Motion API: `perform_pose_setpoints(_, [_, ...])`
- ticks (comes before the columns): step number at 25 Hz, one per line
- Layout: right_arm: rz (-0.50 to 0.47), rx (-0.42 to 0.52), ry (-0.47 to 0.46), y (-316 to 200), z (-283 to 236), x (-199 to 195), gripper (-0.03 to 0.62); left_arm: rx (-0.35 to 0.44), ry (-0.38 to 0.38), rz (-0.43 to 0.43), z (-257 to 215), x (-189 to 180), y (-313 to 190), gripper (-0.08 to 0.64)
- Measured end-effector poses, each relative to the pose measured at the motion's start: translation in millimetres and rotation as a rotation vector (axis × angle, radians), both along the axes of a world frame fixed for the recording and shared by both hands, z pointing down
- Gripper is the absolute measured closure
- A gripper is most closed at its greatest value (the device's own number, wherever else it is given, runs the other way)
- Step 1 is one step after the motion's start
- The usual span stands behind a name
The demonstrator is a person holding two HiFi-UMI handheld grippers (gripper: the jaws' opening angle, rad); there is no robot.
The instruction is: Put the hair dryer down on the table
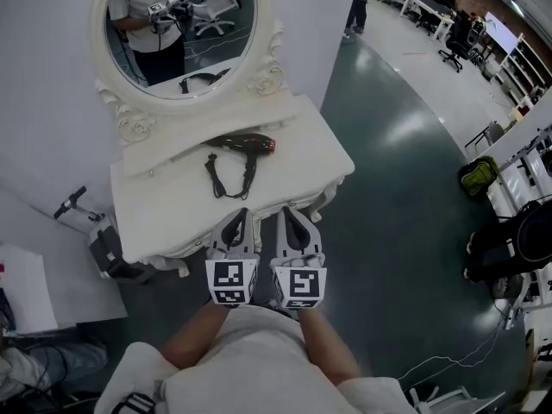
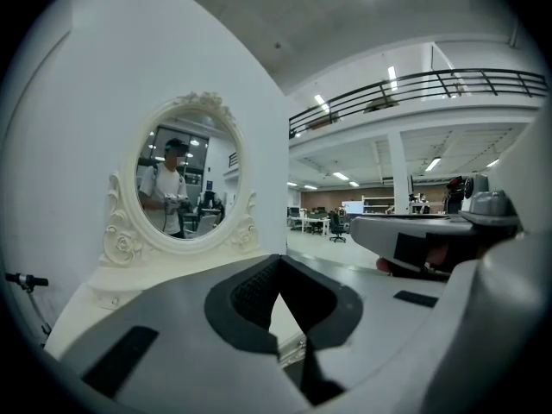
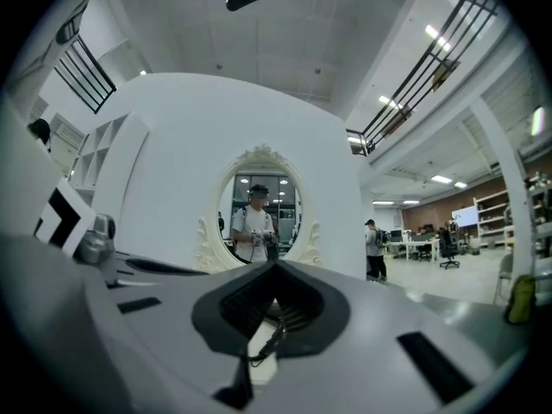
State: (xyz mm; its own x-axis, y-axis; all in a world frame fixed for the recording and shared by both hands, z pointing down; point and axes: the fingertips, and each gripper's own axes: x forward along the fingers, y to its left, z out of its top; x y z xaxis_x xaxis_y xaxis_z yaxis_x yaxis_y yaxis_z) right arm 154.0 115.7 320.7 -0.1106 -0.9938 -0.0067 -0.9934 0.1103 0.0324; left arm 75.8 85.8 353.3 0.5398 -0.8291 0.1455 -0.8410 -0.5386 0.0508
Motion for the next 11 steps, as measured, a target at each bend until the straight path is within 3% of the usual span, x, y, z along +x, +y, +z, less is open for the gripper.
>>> perform_pose_setpoints(11, [0.069, -0.003, -0.007, 23, -1, 33, 0.577, -0.004, -0.005, 0.084, 0, 35, 20, 0.553])
